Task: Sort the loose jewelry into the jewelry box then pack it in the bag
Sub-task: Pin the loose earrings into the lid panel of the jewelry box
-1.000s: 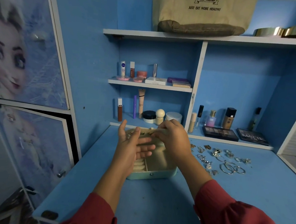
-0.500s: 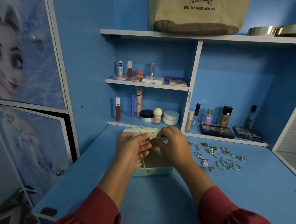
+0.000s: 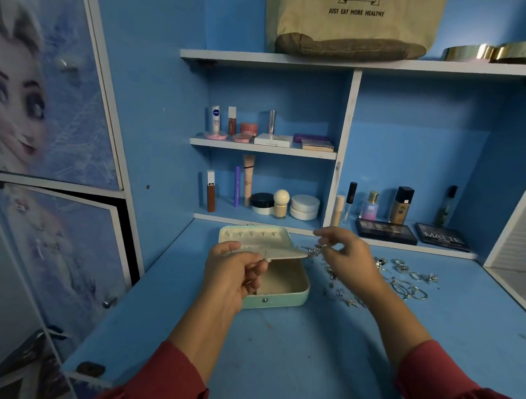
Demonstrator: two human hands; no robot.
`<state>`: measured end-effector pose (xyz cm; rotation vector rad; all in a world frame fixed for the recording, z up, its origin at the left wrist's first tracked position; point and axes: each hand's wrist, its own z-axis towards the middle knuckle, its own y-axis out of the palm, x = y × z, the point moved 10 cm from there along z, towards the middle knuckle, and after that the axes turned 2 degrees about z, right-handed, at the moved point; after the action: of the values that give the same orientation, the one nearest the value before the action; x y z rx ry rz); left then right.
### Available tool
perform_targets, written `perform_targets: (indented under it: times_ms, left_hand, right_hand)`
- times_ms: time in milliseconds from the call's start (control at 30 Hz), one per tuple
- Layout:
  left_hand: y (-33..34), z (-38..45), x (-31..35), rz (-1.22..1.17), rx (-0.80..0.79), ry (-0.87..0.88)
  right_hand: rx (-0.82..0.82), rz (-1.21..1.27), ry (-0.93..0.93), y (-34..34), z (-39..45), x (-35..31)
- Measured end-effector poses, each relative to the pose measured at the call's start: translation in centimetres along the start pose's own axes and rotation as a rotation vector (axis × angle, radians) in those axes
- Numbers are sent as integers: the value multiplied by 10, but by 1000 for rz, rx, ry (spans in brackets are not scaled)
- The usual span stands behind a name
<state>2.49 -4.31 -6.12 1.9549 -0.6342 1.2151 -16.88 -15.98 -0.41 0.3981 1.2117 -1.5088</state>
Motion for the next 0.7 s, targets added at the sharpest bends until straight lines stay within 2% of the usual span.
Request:
perform_targets:
  times_ms: [67, 233, 467, 700]
  left_hand:
    - [0, -1, -3, 25, 0, 1]
    - [1, -3, -7, 69, -3, -1]
    - [0, -6, -8, 105, -1, -2]
    - [-1, -6, -8, 111, 7, -2]
  right_hand:
    - [-28, -142, 104, -12, 4, 21]
    - [-238, -428, 237, -10, 2, 48]
    - [-369, -675, 208, 4, -4, 49]
    - [-385, -714, 200, 6, -3, 49]
